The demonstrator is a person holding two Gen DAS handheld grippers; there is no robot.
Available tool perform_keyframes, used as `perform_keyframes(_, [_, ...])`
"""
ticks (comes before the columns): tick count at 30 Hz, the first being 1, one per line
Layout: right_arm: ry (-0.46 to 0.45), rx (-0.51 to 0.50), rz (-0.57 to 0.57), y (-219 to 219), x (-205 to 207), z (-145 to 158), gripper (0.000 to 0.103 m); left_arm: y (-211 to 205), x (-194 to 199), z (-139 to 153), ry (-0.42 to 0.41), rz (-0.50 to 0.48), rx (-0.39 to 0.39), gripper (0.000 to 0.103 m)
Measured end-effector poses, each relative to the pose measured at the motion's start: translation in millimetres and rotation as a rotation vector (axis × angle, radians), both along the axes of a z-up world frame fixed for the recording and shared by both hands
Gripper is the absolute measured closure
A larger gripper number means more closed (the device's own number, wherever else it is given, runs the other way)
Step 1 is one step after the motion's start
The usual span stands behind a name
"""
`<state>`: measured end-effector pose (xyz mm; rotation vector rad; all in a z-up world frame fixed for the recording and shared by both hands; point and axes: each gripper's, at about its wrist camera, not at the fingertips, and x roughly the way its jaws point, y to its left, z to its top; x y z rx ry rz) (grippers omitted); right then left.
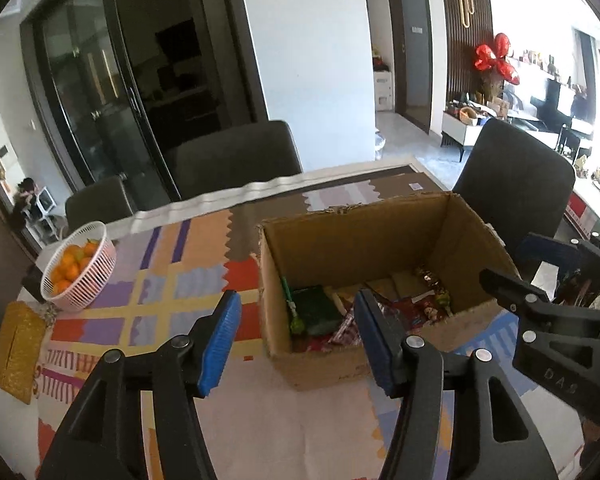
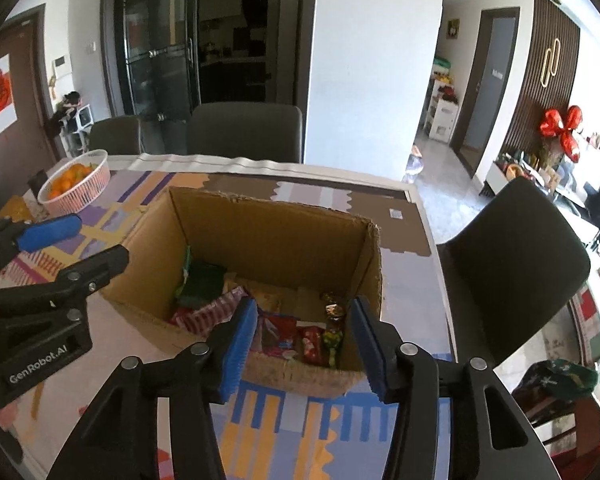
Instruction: Organize snacks
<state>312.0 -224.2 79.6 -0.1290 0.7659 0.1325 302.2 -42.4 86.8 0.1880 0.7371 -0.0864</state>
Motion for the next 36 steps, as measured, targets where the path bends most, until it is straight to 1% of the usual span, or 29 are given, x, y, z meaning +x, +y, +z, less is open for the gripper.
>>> perform_keyframes(4, [-0.039, 0.029, -0.005, -4, -22, 8, 0.047, 4, -26, 8, -0.047, -0.002, -0.015, 0.038])
perform_keyframes(6, [-0.066, 0.047, -0.002, -6, -37, 12, 0.042, 6, -41, 10, -0.069, -0.007, -0.023, 0.038])
perform_keyframes(7, [-0.079, 0.055, -0.005, -7, -44, 14, 0.04, 6, -47, 10, -0.078, -0.006, -0.025, 0.035])
perform_keyframes(8, [-0.092, 0.063, -0.007, -8, -50, 15, 0.035, 8, -55, 11, -0.089, -0.005, -0.033, 0.033])
perform_keyframes(12, [-0.159, 0.055, -0.016, -10, -79, 19, 0.026, 11, -83, 11, -0.126, -0.002, -0.046, 0.029])
perform_keyframes(16, [-0.201, 0.082, -0.025, -13, -108, 20, 0.022, 13, -109, 10, -0.156, -0.015, -0.059, 0.019])
perform_keyframes(17, [-0.21, 0.084, -0.027, -13, -115, 20, 0.021, 13, -115, 10, -0.166, -0.016, -0.059, 0.018])
perform_keyframes(19, [-0.233, 0.083, -0.03, -13, -126, 21, 0.02, 13, -130, 9, -0.189, -0.008, -0.061, 0.015])
perform_keyframes(22, [-0.268, 0.069, -0.038, -12, -144, 21, 0.017, 17, -146, 7, -0.203, 0.001, -0.084, 0.013])
perform_keyframes(25, [-0.314, 0.026, -0.04, -7, -164, 20, 0.017, 22, -161, 2, -0.201, 0.005, -0.103, 0.013])
perform_keyframes(27, [-0.333, 0.015, -0.048, -6, -174, 20, 0.017, 23, -172, -2, -0.198, -0.001, -0.107, 0.009])
perform_keyframes(29, [-0.344, 0.023, -0.046, -6, -186, 18, 0.016, 22, -181, -5, -0.201, -0.008, -0.118, 0.006])
perform_keyframes(36, [-0.339, 0.053, -0.036, -6, -219, 6, 0.016, 22, -214, -11, -0.232, -0.005, -0.139, 0.003])
